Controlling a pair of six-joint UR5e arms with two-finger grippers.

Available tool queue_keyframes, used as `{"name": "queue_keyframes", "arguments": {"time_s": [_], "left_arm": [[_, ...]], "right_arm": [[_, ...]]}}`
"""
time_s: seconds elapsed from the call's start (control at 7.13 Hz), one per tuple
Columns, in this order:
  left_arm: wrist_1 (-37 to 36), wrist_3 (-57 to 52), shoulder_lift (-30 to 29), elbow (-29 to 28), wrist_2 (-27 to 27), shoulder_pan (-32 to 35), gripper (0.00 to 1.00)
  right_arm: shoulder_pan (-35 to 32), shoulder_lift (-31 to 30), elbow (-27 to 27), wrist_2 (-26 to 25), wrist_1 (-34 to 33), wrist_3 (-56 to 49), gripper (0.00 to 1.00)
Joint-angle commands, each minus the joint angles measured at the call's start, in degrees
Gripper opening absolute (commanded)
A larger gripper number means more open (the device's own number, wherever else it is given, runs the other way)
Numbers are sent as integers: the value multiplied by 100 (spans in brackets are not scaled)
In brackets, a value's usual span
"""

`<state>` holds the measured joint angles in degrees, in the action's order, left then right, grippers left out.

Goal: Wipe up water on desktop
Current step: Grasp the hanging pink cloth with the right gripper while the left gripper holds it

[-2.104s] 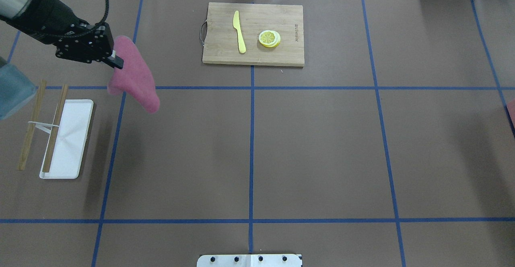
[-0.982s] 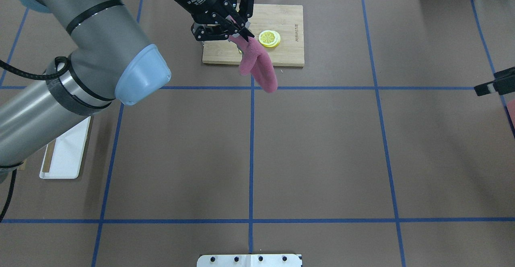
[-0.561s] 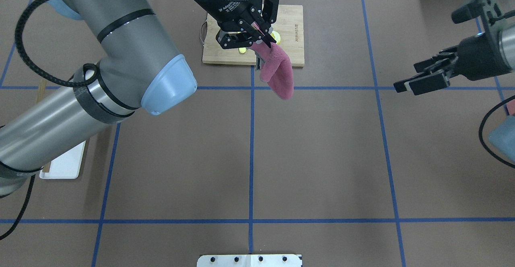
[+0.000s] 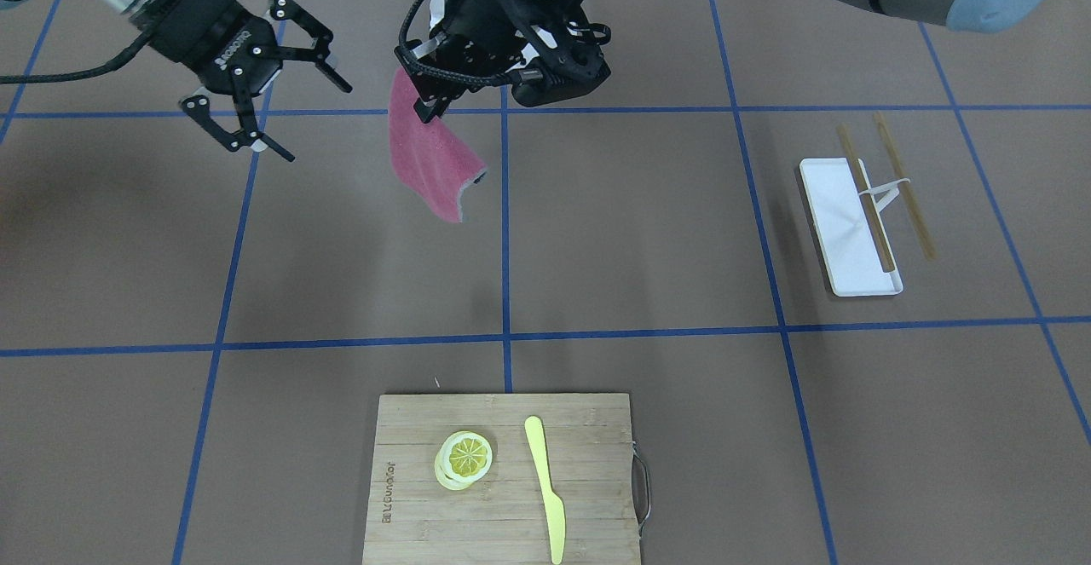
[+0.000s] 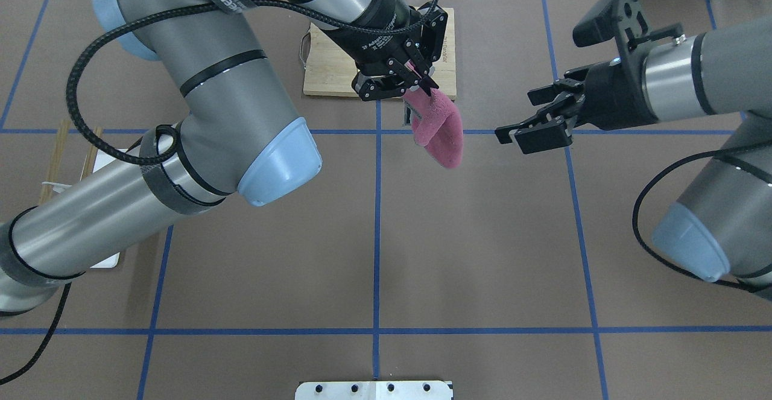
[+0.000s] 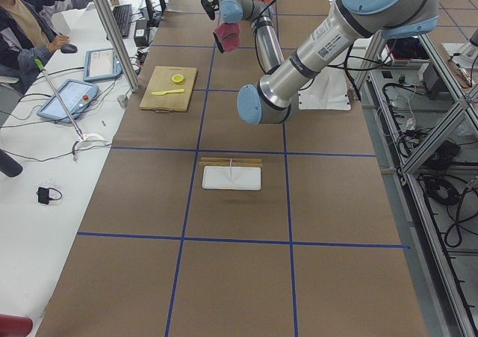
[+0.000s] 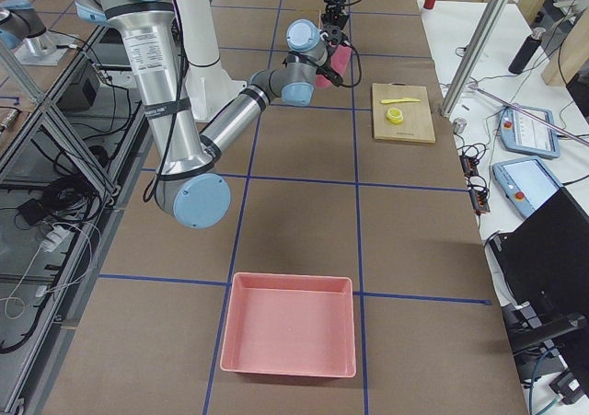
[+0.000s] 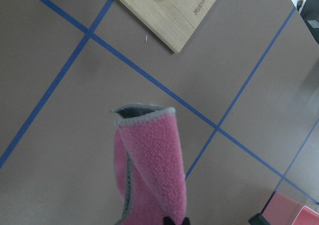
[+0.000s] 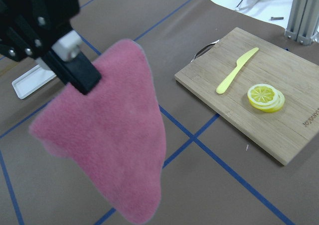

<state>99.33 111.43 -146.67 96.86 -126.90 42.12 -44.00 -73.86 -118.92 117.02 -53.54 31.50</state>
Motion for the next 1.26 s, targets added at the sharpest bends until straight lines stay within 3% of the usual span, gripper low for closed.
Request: {"name": "queue_keyframes", "arguments": {"time_s": [0.0, 0.28, 0.56, 0.84, 0.98, 1.12], "left_arm": [[77, 124, 7, 35, 8, -55, 0], [218, 256, 7, 61, 8, -46, 0], [218, 361, 33, 158, -10, -46, 0], [227, 353, 42, 185, -10, -46, 0], [227, 344, 59, 176, -19, -46, 0], [227, 344, 59, 184, -19, -55, 0]], "right_arm": [[636, -14, -35, -818, 359, 22, 99], [1076, -49, -26, -1451, 529, 40, 98], [1201, -32, -26, -1744, 529, 49, 85], [1184, -49, -52, -1744, 538, 127, 42], [1184, -49, -70, -1744, 538, 145, 12], [1183, -58, -96, -1744, 538, 311, 0]]}}
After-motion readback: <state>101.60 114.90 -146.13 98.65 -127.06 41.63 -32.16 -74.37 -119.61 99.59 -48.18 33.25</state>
